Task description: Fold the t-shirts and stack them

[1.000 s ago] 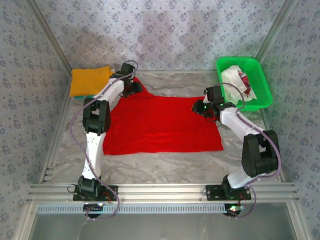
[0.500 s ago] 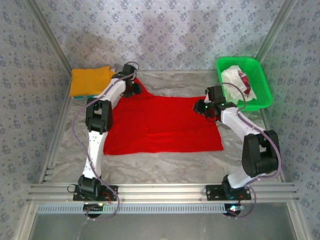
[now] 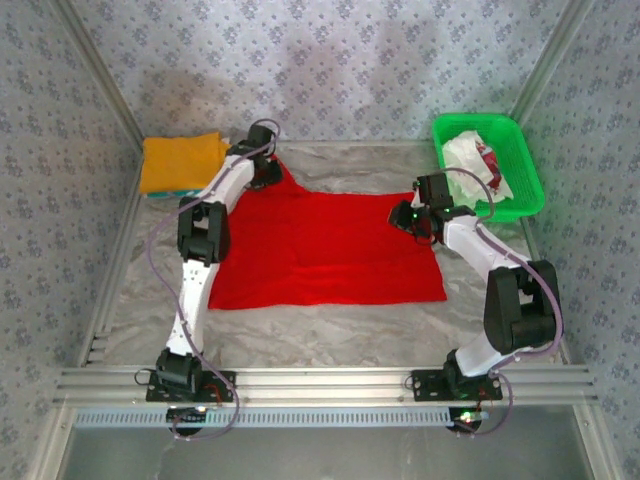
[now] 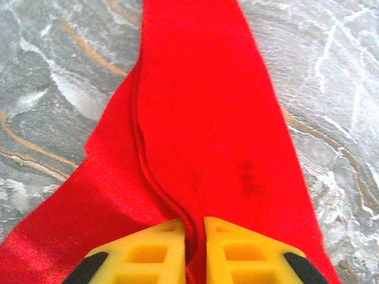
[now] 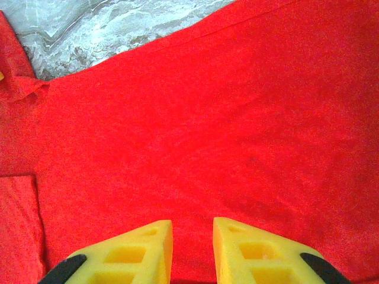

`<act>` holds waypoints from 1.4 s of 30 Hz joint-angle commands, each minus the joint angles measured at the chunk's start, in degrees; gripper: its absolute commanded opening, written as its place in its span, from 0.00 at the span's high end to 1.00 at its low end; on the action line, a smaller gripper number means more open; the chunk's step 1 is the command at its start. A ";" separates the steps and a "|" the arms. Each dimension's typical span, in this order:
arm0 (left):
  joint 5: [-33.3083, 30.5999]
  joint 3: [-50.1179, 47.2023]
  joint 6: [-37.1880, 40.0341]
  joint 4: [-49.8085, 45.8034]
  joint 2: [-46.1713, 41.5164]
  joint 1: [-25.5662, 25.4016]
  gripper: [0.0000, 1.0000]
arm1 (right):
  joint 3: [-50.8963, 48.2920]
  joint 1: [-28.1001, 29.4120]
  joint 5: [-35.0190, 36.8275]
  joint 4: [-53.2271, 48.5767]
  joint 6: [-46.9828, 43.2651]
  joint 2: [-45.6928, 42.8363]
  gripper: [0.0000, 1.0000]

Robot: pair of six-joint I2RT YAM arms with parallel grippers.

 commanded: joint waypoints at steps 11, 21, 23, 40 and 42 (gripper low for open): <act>-4.63 9.89 3.44 -9.58 -3.54 -1.00 1.00 | 7.67 -4.52 -2.10 -6.21 -3.41 7.50 0.69; -8.76 -2.60 5.76 -9.56 -18.79 -3.22 1.00 | 25.80 -7.88 7.23 -14.31 -4.05 22.52 0.55; -9.20 -6.27 6.23 -9.90 -21.86 -3.61 1.00 | 31.16 -7.59 10.32 -17.68 -3.72 26.21 0.51; -12.79 -27.77 10.60 -4.28 -36.10 -3.24 1.00 | 51.27 -8.29 4.20 -23.84 -1.27 42.57 0.44; -12.90 -28.47 10.80 -4.01 -36.23 -3.11 1.00 | 53.75 -8.19 5.39 -25.25 -0.94 44.10 0.43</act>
